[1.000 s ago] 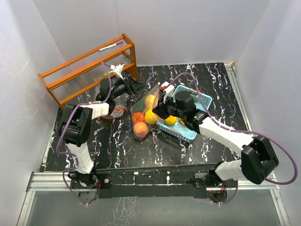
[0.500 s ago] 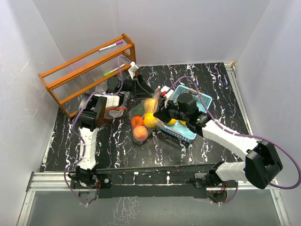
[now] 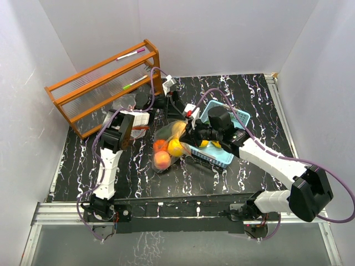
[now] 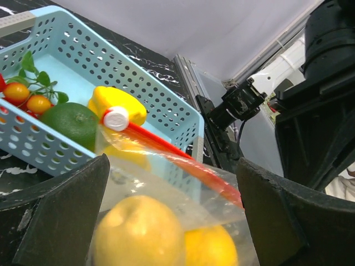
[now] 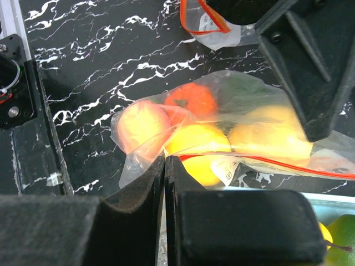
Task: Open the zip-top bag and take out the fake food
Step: Pick up the zipper food storage bag at the center of the board.
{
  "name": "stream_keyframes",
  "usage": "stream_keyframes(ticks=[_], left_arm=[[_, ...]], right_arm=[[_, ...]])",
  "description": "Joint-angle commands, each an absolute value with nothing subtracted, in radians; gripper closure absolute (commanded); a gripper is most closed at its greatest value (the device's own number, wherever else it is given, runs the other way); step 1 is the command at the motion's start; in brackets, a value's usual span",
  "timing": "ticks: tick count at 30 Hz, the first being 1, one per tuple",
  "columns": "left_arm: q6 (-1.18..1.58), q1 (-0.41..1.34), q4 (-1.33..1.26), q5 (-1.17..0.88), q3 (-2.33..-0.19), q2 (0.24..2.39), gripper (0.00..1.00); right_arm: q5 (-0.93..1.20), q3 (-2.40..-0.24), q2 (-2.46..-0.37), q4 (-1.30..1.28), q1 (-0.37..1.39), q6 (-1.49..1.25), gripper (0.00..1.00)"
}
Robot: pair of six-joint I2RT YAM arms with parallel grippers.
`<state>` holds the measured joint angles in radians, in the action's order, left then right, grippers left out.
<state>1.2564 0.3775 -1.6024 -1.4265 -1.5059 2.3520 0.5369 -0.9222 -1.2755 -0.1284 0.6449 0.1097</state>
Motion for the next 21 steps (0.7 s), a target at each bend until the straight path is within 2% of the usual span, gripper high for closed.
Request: stream_keyframes(ticks=[1,5,6,8,9,10,13,14,17,18,21], left_arm=[[1.276,0.367,-1.792,-1.419,-1.577,2.39,0.03],[1.282,0.369,-1.793,-1.405,-1.594,2.406,0.03],[1.284,0.372,-1.793,-1.407,-1.593,2.406,0.06],[1.287,0.378,-1.793,-1.418,-1.58,2.396,0.19],[1.284,0.381,-1.793,-1.42,-1.562,2.385,0.35],[1.277,0.382,-1.793,-1.42,-1.539,2.371,0.42],[1.268,0.383,-1.793,-1.39,-1.449,2.319,0.67],[1.258,0.383,-1.793,-1.362,-1.414,2.298,0.74],[1.22,0.384,-1.792,-1.322,-1.329,2.262,0.95],[1.223,0.383,-1.793,-1.314,-1.324,2.262,1.0],[1.254,0.384,-1.793,-1.301,-1.339,2.274,1.0]], right_arm=[[0.562,-0.955,-1.216,-0.132,0.644,0.144,0.93],[0.482,-0.935,-1.197,-0.13,0.643,0.133,0.93],[0.444,-0.935,-1.207,-0.138,0.643,0.124,0.93],[0.36,-0.941,-1.245,-0.161,0.644,0.101,0.93],[0.316,-0.942,-1.266,-0.174,0.643,0.092,0.92],[0.297,-0.943,-1.288,-0.184,0.643,0.085,0.9],[0.272,-0.933,-1.324,-0.179,0.643,0.049,0.73],[0.273,-0.929,-1.321,-0.17,0.643,0.037,0.62],[0.245,-0.895,-1.283,-0.115,0.643,0.009,0.5],[0.228,-0.883,-1.266,-0.099,0.644,0.002,0.44],[0.151,-0.866,-1.218,-0.087,0.643,-0.013,0.36]])
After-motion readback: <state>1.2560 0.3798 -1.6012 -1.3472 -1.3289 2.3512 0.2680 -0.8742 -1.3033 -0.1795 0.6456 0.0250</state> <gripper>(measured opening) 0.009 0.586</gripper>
